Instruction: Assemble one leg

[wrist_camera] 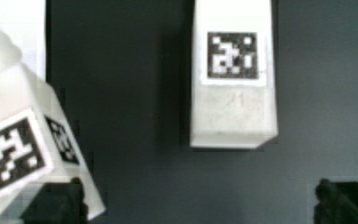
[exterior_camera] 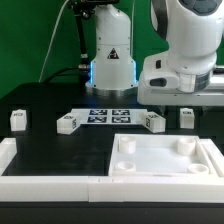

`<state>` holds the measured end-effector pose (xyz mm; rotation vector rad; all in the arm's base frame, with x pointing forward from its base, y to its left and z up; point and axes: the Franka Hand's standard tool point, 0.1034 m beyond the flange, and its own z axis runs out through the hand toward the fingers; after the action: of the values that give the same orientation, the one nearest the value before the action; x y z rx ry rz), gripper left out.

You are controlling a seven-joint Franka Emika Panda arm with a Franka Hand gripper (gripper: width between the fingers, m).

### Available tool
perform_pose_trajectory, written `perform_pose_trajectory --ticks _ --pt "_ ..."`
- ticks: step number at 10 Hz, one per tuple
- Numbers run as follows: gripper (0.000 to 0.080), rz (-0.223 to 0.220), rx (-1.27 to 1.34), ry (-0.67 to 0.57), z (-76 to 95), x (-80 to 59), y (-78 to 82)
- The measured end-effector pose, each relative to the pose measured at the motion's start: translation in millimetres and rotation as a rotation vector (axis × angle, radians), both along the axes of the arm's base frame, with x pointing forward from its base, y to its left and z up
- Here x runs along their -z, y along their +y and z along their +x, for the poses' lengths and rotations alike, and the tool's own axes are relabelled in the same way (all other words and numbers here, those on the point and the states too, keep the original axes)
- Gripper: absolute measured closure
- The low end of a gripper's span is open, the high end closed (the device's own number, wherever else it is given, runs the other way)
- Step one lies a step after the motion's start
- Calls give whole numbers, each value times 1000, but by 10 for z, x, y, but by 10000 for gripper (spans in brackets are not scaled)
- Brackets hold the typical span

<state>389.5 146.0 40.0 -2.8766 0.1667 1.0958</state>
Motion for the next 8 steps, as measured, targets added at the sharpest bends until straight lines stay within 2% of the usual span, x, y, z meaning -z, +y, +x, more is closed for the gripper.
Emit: perform_pose_trajectory --ticks 1,2,3,4,5,8 --pt "151 9 -12 114 -27 -17 38" --pt "151 27 -28 317 -111 -71 70" --pt "151 36 -37 409 -100 -34 74" --pt "151 37 -45 505 -159 11 54" --pt "151 38 -43 518 -186 97 55" --pt "151 30 -47 500 -290 220 98"
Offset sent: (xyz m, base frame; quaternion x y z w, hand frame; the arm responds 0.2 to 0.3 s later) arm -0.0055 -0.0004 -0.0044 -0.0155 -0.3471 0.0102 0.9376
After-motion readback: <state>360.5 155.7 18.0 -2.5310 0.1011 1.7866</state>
